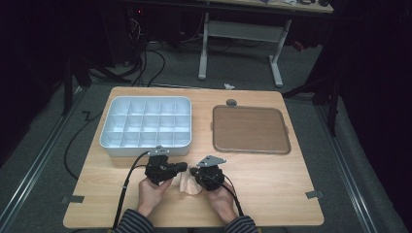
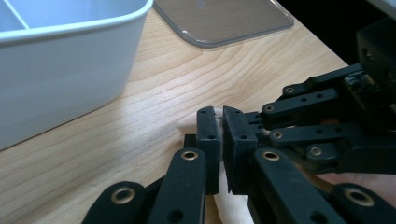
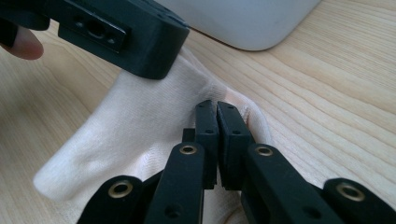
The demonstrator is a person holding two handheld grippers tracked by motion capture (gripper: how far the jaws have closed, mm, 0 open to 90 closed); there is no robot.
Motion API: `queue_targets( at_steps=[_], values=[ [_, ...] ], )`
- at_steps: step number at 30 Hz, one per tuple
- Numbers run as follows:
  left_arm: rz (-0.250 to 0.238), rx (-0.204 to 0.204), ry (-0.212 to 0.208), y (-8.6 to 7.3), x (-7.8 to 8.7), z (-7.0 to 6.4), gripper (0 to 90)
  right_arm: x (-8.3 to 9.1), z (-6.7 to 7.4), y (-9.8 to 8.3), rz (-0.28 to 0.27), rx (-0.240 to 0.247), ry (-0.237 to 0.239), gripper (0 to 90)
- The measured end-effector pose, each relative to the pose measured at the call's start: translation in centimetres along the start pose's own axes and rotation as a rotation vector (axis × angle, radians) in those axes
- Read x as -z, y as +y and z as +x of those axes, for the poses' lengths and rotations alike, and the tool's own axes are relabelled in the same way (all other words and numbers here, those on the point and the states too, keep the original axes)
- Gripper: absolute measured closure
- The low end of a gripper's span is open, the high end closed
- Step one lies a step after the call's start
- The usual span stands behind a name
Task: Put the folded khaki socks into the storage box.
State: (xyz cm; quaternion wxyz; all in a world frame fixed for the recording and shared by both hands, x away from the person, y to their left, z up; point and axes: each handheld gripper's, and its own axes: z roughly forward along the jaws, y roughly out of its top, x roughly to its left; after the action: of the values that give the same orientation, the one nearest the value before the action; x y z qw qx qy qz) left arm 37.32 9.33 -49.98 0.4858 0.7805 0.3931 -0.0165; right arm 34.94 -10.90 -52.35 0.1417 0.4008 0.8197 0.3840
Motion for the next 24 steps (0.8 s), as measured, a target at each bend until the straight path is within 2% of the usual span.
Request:
queue_targets(
  at_steps=[3, 6, 9, 11, 15, 20, 24],
  values=[
    [-0.004, 0.01, -0.025, 0.0, 0.1, 0.1, 86.7, -0.2, 0.2, 0.1, 0.004, 0.007, 0.011, 88.0],
    [-0.013, 0.045, -0.054, -0.1, -0.1, 0.6, 86.8, -0.3, 0.4, 0.1, 0.01, 0.006, 0.029, 88.0],
    [-0.018, 0.057, -0.035, -0.3, -0.1, 0.6, 86.8, -0.3, 0.3, 0.0, 0.007, 0.01, 0.034, 86.4],
    [-0.016, 0.058, -0.008, -0.3, -0.1, 0.5, 86.8, -0.2, 0.3, 0.1, 0.0, 0.013, 0.032, 81.3],
    [-0.017, 0.065, 0.016, -0.4, -0.1, 0.5, 86.7, 0.3, 0.4, 0.1, -0.015, 0.025, 0.022, 77.2],
    [-0.025, 0.064, 0.03, -0.5, 0.1, 0.4, 86.7, 1.9, 0.4, 0.0, -0.068, 0.023, -0.006, 73.9],
    [-0.027, 0.058, 0.036, -0.5, 0.2, 0.2, 86.7, 3.0, -0.1, -0.4, -0.085, -0.002, -0.028, 66.1]
  ],
)
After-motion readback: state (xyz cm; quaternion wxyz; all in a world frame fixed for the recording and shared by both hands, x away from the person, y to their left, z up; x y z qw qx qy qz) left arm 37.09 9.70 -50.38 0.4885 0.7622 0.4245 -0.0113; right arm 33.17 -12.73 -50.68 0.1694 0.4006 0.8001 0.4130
